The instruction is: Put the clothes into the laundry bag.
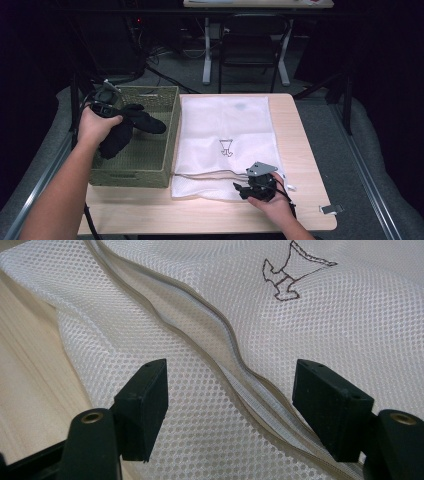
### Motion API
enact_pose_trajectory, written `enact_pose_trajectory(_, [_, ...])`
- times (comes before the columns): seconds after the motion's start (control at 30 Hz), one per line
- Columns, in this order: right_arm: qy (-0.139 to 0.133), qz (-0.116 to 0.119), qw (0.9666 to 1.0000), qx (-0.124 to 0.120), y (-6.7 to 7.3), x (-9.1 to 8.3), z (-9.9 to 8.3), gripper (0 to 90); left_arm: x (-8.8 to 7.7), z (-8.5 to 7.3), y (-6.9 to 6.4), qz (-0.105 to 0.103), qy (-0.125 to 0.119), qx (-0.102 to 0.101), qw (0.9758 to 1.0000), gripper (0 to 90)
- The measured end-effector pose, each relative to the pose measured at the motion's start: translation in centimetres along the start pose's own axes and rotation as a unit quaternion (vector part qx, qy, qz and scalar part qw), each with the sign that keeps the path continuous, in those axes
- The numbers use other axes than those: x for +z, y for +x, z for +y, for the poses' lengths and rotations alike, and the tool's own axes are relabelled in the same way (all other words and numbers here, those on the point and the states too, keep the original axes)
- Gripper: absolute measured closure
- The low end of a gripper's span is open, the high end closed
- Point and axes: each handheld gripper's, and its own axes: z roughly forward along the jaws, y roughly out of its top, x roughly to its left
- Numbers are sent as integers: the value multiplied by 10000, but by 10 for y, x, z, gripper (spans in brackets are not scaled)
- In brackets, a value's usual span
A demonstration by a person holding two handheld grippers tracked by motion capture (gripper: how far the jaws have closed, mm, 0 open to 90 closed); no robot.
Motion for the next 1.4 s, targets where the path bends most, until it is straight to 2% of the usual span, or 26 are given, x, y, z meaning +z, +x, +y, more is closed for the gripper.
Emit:
enact_pose_trajectory(0.07, [0, 0, 10000, 0, 0, 0, 0, 303, -4, 0, 1, -80, 10, -8, 10000, 762])
enact_pose_trajectory(0.3, [1, -9, 10000, 11, 0, 0, 0, 303, -12, -3, 0, -11, 22, 93, 10000, 762])
enact_pose_trajectory(0.6, [-13, -2, 10000, -6, 0, 0, 0, 309, -20, -6, 0, -49, 63, 142, 9999, 762])
enact_pose_trajectory(0.8, [-12, 86, 10000, -25, 0, -2, 1, 366, -25, -8, -2, -93, 63, 204, 9997, 762])
enact_pose_trajectory(0.9, [30, 259, 9997, 39, -2, -4, 4, 463, -29, -8, -3, -101, 31, 231, 9997, 762])
enact_pose_trajectory(0.93, [50, 358, 9993, 41, -3, -6, 5, 469, -30, -8, -4, -103, 11, 234, 9997, 762])
enact_pose_trajectory(0.97, [50, 358, 9993, 41, -3, -6, 5, 469, -32, -8, -4, -111, 12, 236, 9997, 762])
enact_pose_trajectory(1.1, [52, 348, 9993, -130, -2, -10, 11, 479, -36, -9, -5, -121, -2, 275, 9995, 762])
enact_pose_trajectory(1.13, [111, 417, 9989, -174, -3, -10, 14, 497, -40, -8, -6, -102, -29, 300, 9995, 762])
enact_pose_trajectory(1.27, [255, 511, 9983, -129, -3, -9, 20, 505, -45, -7, -7, -117, -73, 335, 9993, 762])
enact_pose_trajectory(1.33, [399, 475, 9978, -243, -3, -7, 29, 507, -47, -7, -8, -137, -120, 334, 9993, 762])
enact_pose_trajectory(1.4, [404, 351, 9979, -359, -4, -7, 36, 508, -50, -6, -9, -128, -158, 339, 9992, 762])
